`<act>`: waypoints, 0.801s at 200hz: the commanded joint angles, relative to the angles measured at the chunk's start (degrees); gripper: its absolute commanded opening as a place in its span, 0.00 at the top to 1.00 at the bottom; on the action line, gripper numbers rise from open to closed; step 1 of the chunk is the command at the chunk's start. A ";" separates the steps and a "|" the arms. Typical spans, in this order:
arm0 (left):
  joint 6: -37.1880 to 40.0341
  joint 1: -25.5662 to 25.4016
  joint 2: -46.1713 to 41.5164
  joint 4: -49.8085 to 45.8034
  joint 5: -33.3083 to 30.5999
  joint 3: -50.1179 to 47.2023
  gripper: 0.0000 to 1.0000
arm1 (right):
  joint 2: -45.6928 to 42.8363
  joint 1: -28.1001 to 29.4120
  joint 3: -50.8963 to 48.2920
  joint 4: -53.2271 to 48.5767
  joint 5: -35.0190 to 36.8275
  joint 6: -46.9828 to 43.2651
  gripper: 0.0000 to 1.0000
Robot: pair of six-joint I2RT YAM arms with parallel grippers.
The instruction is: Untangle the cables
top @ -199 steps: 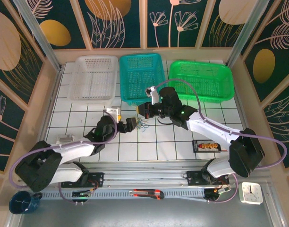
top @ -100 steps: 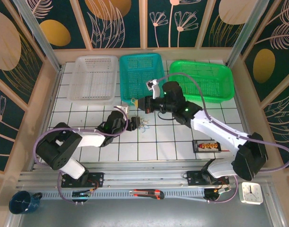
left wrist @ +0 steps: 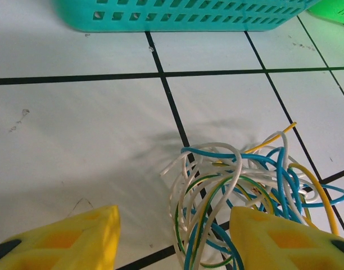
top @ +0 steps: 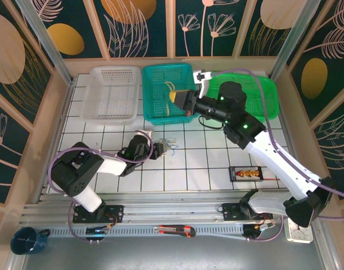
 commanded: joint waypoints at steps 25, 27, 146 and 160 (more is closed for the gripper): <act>-2.69 0.26 -5.57 1.84 2.70 -1.30 0.36 | -4.25 -10.10 -4.40 2.67 6.37 0.46 1.00; -2.73 0.30 -5.76 1.72 2.77 -1.35 0.36 | -4.40 -10.61 -4.75 2.69 6.77 0.53 1.00; -7.25 0.25 -19.01 -3.20 6.09 -0.42 0.01 | 7.22 -35.13 -10.80 9.63 10.38 2.07 1.00; -7.50 0.33 -19.09 -3.37 6.44 -0.31 0.01 | 10.20 -36.67 -10.70 11.43 10.42 3.41 1.00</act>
